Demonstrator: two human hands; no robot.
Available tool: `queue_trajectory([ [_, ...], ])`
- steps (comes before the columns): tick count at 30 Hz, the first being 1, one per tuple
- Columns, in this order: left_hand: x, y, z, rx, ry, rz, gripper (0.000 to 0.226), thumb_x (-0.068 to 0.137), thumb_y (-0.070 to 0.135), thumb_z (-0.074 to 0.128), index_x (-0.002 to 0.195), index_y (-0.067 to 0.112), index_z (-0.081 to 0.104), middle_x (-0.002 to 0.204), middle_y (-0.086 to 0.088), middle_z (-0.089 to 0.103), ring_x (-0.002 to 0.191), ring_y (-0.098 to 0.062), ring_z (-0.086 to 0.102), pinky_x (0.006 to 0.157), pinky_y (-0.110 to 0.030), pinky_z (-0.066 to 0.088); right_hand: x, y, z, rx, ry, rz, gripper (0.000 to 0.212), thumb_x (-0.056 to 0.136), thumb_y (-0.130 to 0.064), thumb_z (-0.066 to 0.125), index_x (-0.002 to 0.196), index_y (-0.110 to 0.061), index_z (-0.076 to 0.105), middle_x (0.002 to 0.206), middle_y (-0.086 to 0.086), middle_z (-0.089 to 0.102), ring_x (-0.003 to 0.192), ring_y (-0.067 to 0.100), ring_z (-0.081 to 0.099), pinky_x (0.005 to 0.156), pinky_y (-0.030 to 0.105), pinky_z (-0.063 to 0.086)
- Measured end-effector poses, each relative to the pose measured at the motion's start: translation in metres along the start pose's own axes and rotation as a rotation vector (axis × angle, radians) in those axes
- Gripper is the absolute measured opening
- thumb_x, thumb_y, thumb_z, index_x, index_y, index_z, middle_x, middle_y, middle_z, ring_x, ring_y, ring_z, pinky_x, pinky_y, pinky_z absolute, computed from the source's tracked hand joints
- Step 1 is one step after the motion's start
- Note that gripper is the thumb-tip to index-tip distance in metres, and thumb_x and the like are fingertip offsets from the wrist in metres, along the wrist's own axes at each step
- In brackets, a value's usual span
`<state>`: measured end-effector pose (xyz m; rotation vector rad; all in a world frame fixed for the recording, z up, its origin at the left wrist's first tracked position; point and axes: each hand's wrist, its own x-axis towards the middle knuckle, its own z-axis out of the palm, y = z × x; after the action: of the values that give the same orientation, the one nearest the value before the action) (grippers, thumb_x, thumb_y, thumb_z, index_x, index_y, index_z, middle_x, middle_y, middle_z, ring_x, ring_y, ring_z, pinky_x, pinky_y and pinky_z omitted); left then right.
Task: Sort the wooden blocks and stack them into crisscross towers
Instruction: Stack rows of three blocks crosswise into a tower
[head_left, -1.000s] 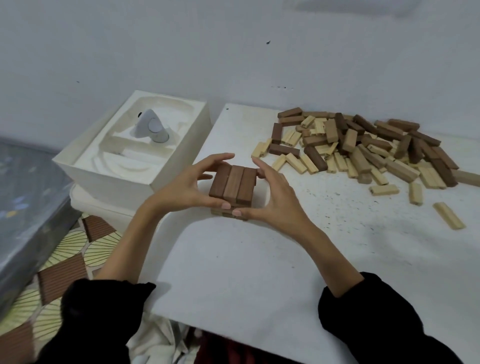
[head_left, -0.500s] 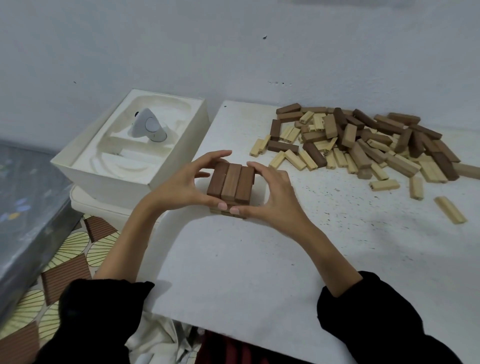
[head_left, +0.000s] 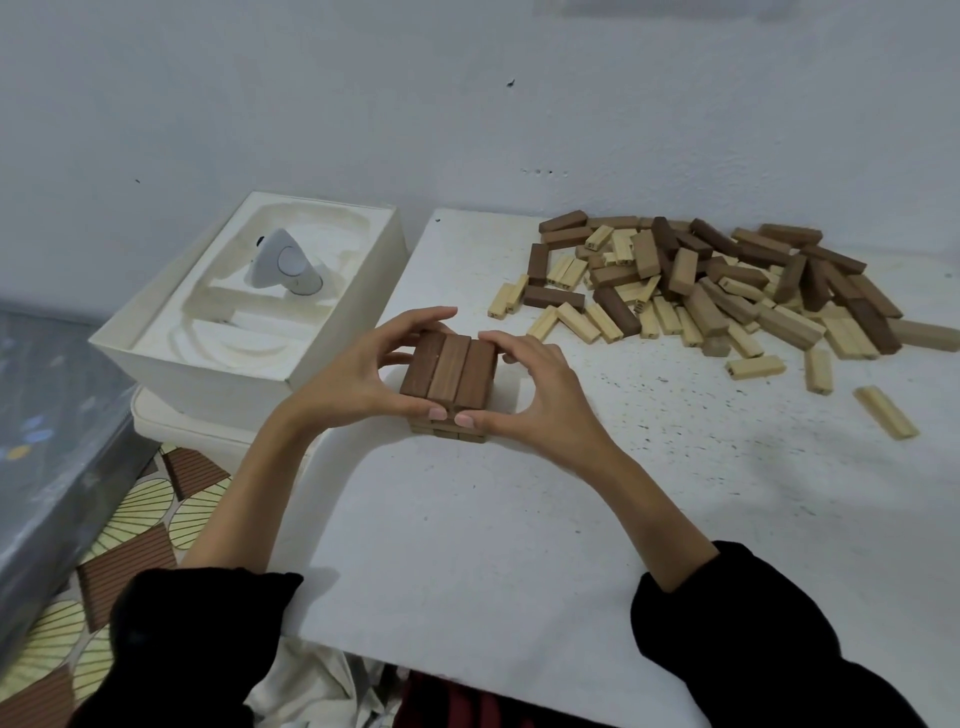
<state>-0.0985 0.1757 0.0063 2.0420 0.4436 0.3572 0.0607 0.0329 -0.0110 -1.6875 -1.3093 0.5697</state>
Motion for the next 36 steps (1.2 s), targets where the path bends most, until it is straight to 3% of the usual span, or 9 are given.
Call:
queue_trajectory([
  [6, 0.000, 0.000, -0.001, 0.002, -0.011, -0.010, 0.088, 0.057, 0.034, 0.082, 0.136, 0.031, 0.044, 0.123, 0.009, 0.055, 0.121, -0.010, 0.051, 0.097, -0.018, 0.042, -0.002, -0.004, 0.000, -0.007, -0.014, 0.012, 0.078, 0.070, -0.035, 0.080, 0.137, -0.024, 0.042, 0.130, -0.005, 0.047, 0.121, 0.017, 0.036, 0.100, 0.038, 0.037],
  [10, -0.003, 0.004, -0.002, 0.048, -0.020, -0.033, 0.090, 0.057, 0.050, 0.081, 0.137, 0.037, 0.042, 0.133, 0.010, 0.051, 0.128, -0.006, 0.044, 0.101, -0.022, 0.041, -0.006, -0.007, -0.003, 0.034, -0.085, 0.060, 0.093, 0.067, -0.035, 0.081, 0.143, -0.032, 0.028, 0.116, -0.024, 0.034, 0.130, 0.012, 0.028, 0.102, 0.028, 0.028],
  [14, -0.005, 0.024, 0.000, 0.091, 0.081, -0.018, 0.074, 0.069, 0.062, 0.065, 0.135, 0.038, 0.043, 0.137, 0.015, 0.048, 0.129, 0.001, 0.040, 0.103, -0.023, 0.036, -0.012, 0.004, -0.011, 0.084, -0.137, 0.074, 0.105, 0.064, -0.038, 0.082, 0.146, -0.034, 0.018, 0.131, -0.017, 0.036, 0.132, 0.009, 0.024, 0.108, 0.032, 0.025],
  [20, 0.016, 0.056, 0.032, 0.414, 0.194, 0.087, 0.053, 0.083, 0.059, 0.042, 0.124, 0.030, 0.058, 0.125, 0.006, 0.055, 0.121, -0.014, 0.046, 0.106, -0.038, 0.034, -0.032, 0.032, -0.053, 0.106, -0.158, 0.094, 0.093, 0.061, -0.043, 0.077, 0.139, -0.045, 0.026, 0.132, -0.023, 0.039, 0.125, -0.003, 0.032, 0.100, 0.015, 0.031],
  [23, 0.029, 0.066, 0.047, 0.712, 0.346, 0.094, 0.049, 0.087, 0.053, 0.041, 0.119, 0.022, 0.063, 0.124, -0.002, 0.056, 0.122, -0.026, 0.044, 0.111, -0.055, 0.019, -0.041, 0.050, -0.080, 0.078, -0.053, 0.118, 0.076, 0.068, -0.038, 0.075, 0.135, -0.041, 0.040, 0.127, -0.022, 0.047, 0.122, -0.003, 0.037, 0.095, 0.013, 0.033],
  [26, 0.039, 0.081, 0.074, 0.821, 0.459, 0.168, 0.035, 0.091, 0.035, 0.047, 0.115, 0.018, 0.064, 0.120, -0.007, 0.058, 0.120, -0.031, 0.045, 0.111, -0.057, 0.012, -0.047, 0.071, -0.106, -0.011, 0.089, 0.111, 0.056, 0.077, -0.025, 0.074, 0.128, -0.033, 0.052, 0.125, -0.016, 0.051, 0.120, 0.007, 0.041, 0.096, 0.019, 0.035],
  [29, 0.058, 0.090, 0.119, 0.750, 0.358, 0.265, 0.037, 0.091, 0.034, 0.039, 0.114, 0.018, 0.064, 0.114, -0.005, 0.059, 0.115, -0.026, 0.048, 0.113, -0.048, 0.011, -0.048, 0.096, -0.129, -0.175, 0.265, 0.082, 0.038, 0.082, -0.018, 0.071, 0.116, -0.030, 0.060, 0.118, -0.008, 0.057, 0.114, 0.018, 0.045, 0.097, 0.032, 0.038],
  [33, 0.101, 0.076, 0.180, 0.681, 0.164, 0.257, 0.037, 0.089, 0.029, 0.046, 0.119, 0.013, 0.061, 0.120, -0.008, 0.056, 0.116, -0.030, 0.049, 0.104, -0.048, 0.030, -0.046, 0.128, -0.157, -0.356, 0.472, 0.039, 0.033, 0.079, -0.006, 0.068, 0.103, -0.028, 0.066, 0.098, -0.001, 0.061, 0.098, 0.026, 0.049, 0.082, 0.010, 0.028],
  [36, 0.133, 0.063, 0.208, 0.687, 0.187, 0.205, 0.034, 0.088, 0.020, 0.055, 0.121, 0.011, 0.058, 0.127, -0.013, 0.050, 0.119, -0.035, 0.045, 0.100, -0.045, 0.030, -0.045, 0.141, -0.174, -0.461, 0.607, 0.091, 0.026, 0.077, -0.003, 0.069, 0.098, -0.018, 0.071, 0.094, 0.001, 0.056, 0.096, 0.024, 0.043, 0.075, 0.017, 0.027],
])
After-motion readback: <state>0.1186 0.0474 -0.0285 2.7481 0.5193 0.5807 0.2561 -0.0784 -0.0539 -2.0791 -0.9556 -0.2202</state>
